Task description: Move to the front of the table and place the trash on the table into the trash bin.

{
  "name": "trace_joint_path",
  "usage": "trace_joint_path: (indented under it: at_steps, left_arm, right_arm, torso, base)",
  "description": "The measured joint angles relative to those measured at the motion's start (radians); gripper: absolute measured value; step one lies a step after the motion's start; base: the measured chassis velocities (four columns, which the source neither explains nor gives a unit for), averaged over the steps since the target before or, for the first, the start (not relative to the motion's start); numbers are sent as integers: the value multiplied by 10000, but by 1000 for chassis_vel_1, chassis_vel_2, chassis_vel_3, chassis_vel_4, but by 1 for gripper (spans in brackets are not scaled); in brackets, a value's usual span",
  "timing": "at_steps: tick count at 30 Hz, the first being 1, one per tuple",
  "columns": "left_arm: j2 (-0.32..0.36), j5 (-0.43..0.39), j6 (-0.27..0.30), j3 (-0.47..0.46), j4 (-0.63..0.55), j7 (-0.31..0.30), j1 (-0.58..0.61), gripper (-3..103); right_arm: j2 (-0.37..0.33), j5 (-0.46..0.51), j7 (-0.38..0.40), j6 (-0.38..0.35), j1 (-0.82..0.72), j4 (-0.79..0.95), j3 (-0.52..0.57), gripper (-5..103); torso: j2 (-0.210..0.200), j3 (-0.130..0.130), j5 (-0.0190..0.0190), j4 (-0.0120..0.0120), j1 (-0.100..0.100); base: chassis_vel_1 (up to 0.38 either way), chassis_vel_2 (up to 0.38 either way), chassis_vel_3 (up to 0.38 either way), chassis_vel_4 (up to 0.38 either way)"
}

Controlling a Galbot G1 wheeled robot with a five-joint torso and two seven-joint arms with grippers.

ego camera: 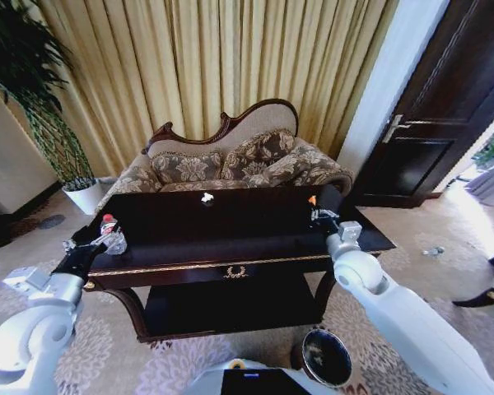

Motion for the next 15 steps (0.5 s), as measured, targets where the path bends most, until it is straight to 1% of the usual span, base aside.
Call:
trace_joint_path:
  at_steps: [1,5,8,12,15]
  left_arm:
    - [0,0,0,0,0,0,0,100]
    - [88,-48,1,-18,-18,13,-20,100]
    - [95,-50,6,8,-33,13,-37,100]
    - [106,-50,32,122,-47,5,-119,100]
    - [98,-41,46,203,-92,-1,-161,100]
  right_arm:
    - [0,0,0,0,0,0,0,2]
    - [64,-45,-325,59,-579,193,569,2]
    - [66,-42,-400,63,-687,236,672,2]
    - [73,-31,-478,65,-890,332,857,2]
    - [15,-31,-489,64,-964,411,878,2]
  torso:
    - [0,0,0,0,0]
    - [-1,2,-1,-1,1]
    - [-1,2,-2,-1,1]
    - [-1,2,-1,-2,2]
    - [-1,2,-1,-2,2]
  base:
    - [0,0,0,0]
    - [0,0,0,0]
    - [23,-19,-20,36]
    - [84,-92,-74,62]
    - [136,-148,-131,145]
